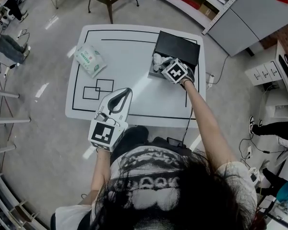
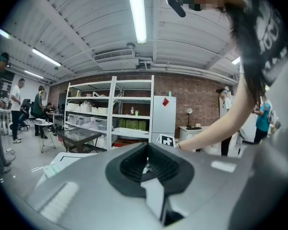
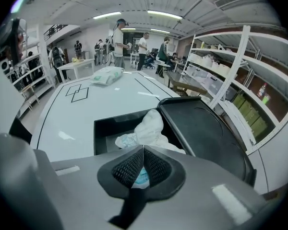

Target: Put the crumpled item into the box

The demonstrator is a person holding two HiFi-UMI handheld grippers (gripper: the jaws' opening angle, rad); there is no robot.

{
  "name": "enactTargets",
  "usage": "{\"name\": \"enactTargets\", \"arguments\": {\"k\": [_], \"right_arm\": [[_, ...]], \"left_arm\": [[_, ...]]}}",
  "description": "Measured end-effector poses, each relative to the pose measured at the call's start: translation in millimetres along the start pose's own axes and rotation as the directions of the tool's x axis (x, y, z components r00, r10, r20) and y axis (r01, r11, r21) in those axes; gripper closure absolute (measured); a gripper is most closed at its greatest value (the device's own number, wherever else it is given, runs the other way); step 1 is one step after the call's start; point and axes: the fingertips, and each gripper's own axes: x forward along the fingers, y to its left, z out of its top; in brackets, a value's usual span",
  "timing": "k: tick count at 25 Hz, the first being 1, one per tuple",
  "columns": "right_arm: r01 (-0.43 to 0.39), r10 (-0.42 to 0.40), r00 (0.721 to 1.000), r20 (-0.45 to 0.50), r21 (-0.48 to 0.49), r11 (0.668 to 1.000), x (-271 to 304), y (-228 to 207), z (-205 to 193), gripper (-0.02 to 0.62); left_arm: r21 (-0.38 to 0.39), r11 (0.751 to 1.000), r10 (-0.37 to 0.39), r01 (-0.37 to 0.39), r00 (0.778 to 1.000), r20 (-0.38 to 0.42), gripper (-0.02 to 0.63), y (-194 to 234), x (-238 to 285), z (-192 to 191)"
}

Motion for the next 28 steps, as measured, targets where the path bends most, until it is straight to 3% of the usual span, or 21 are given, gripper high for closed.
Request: {"name": "enactTargets", "arguments": {"k": [4,6,15,21,28], "right_arm": [[-0.010,0.011,1.000,-0.019,0.047,0.999,2.8,0.8,-6.7,0.578],[-0.012,0.013,1.000,-0.009,0.062,0.998,-2.0,2.0,-7.5,0.533],[0.017,-0.024,0.988,0.150,0.051,0.999,-54.7,7.7,13.3,0.520],[0.019,-0.048,0.953,0.299,0.098,0.995,-115.1,24.1,23.3,0.532],[-0.003,-0.084,0.891,0.445,0.191,0.982,-187.4,55.2,10.8,0.537]], "left_arm": [[-0.001,1.000,-0.004,0.004,1.000,-0.005,0.606,-1.1,-0.9,-2.8],[0.000,1.000,-0.007,0.007,1.000,-0.005,0.606,-3.6,-1.5,-2.4],[0.003,1.000,-0.015,0.015,1.000,-0.005,0.606,-15.9,-1.4,-2.4],[0.012,1.000,-0.025,0.025,1.000,-0.004,0.606,-33.9,0.4,1.4],[0.033,0.998,-0.048,0.048,0.999,-0.001,0.606,-66.3,2.2,5.6]]}}
